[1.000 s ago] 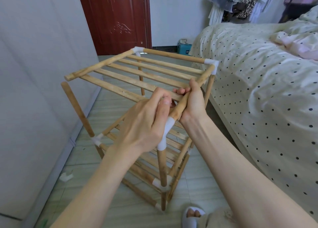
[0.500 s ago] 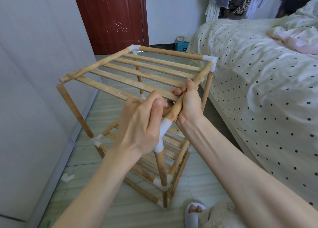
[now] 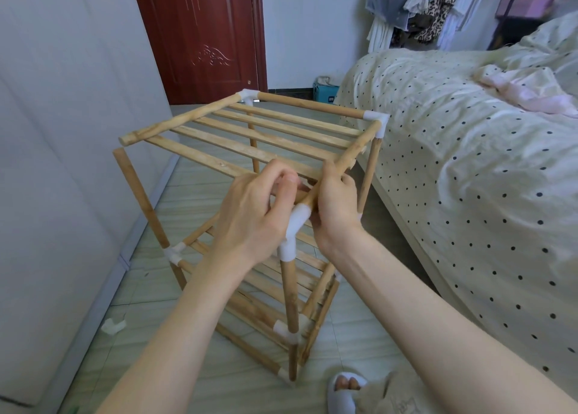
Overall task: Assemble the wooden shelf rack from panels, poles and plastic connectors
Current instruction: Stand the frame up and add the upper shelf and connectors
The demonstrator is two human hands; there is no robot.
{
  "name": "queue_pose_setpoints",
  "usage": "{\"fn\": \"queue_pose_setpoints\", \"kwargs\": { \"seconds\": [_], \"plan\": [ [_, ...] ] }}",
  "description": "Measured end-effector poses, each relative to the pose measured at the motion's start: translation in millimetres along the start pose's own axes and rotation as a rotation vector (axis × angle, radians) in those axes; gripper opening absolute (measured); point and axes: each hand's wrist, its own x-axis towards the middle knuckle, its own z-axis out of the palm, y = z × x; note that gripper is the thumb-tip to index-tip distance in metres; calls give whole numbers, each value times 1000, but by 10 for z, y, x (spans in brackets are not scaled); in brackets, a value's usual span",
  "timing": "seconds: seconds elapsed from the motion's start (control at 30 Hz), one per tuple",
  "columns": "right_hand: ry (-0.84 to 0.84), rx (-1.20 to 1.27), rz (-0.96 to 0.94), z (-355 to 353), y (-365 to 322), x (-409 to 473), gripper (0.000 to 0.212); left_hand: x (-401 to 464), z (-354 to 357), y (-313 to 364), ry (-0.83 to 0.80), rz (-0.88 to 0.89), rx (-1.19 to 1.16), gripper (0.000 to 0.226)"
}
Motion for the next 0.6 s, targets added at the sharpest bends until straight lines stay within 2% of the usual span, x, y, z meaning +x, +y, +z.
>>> {"fn": "queue_pose_setpoints", "kwargs": {
  "seconds": [0.07,0.13,0.23,0.33,0.5,0.6],
  "plan": [
    [-16,-66,-29,-30,27,-34,21,16,-38,-48,-13,-16,-69,39],
    [-33,-85,-40,-87,-35,25,16,47,-85,-179,-27,-106,-78,38],
    [-100,-85,12,-255,-227,218,11,35,-177,-437,-116,-126,241,52],
    [-174,-114,27,-505,-417,435,21,-1,-228,-596,-169,-72,468,53],
    [-238,-51,90,-855,-550,541,35,-19,-308,-739,-110,-128,621,49],
    [-112,-234,30,-994,-526,447,41,-1,-352,-757,-26,-169,678,45]
  ]
}}
